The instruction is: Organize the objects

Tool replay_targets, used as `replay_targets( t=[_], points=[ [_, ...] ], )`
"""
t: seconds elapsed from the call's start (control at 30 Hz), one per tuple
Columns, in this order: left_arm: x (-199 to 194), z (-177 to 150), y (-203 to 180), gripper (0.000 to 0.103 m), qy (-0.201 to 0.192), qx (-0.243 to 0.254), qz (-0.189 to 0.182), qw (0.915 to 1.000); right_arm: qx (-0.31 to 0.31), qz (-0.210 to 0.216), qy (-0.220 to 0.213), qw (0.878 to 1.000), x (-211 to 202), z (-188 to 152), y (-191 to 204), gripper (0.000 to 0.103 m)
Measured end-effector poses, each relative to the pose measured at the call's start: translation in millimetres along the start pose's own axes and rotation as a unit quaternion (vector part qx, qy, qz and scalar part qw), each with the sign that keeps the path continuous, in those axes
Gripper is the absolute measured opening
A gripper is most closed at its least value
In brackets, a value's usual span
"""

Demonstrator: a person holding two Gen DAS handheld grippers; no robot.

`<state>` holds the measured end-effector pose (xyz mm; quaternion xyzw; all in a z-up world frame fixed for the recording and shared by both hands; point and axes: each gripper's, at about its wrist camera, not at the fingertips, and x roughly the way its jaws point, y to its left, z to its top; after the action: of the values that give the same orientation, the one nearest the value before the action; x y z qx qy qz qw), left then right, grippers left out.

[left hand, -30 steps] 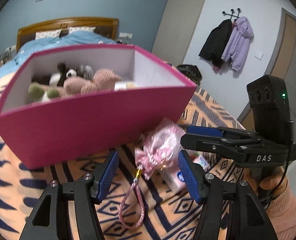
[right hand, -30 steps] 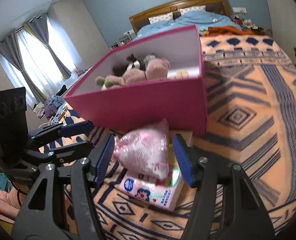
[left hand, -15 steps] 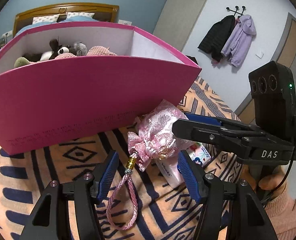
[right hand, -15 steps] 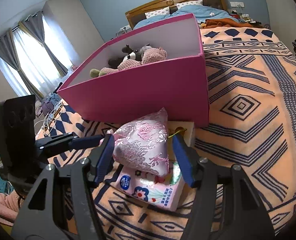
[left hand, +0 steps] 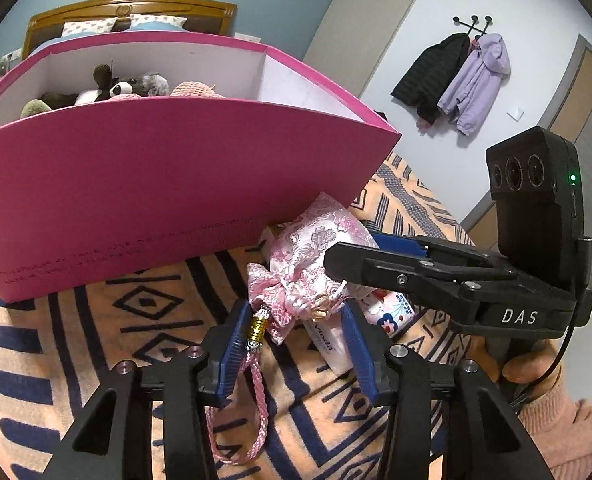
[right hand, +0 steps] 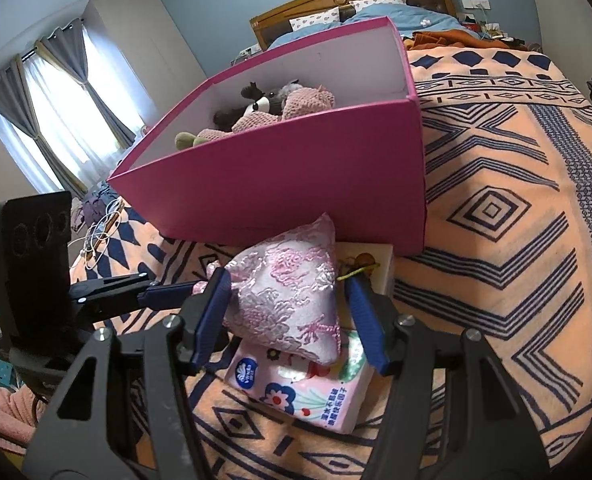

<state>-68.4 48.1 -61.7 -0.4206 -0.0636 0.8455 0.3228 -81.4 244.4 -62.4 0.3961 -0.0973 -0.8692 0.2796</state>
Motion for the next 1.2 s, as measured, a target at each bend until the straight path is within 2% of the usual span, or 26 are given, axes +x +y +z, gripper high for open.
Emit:
replay_targets(
  t=[0.27, 0.47, 0.83, 1.0, 1.2],
  points=[
    [-4.8, 0.6, -2.4, 0.043, -0.004, 0.000, -0.007, 1.0000, 0.001, 0.001, -0.004, 1.000, -3.7, -3.5, -0.2, 0.048],
    [-13.6, 0.3, -4.5, 0.043, -0.012, 0.001, -0.016, 0.9998, 0.010, 0.016, -0.006, 1.000, -10.5, -4.4, -0.9, 0.047],
    [-32.0, 0.0, -15.9, 0.043, -0.030, 0.007, -0.017, 0.9994, -0.009, 0.013, -0.020, 1.000, -25.5, -4.5, 12.2, 0.047],
    [-43.8, 5.2, -23.0, 0.043, -0.046, 0.011, -0.021, 0.9987, -0.002, 0.031, -0.021, 0.999, -32.3, -1.2, 14.6, 0.047],
    [-59.8, 11.3, -29.2, 0.043, -0.065, 0.023, -0.021, 0.9974, -0.024, 0.033, -0.041, 0.998, -46.7, 5.2, 28.1, 0.047]
  ],
)
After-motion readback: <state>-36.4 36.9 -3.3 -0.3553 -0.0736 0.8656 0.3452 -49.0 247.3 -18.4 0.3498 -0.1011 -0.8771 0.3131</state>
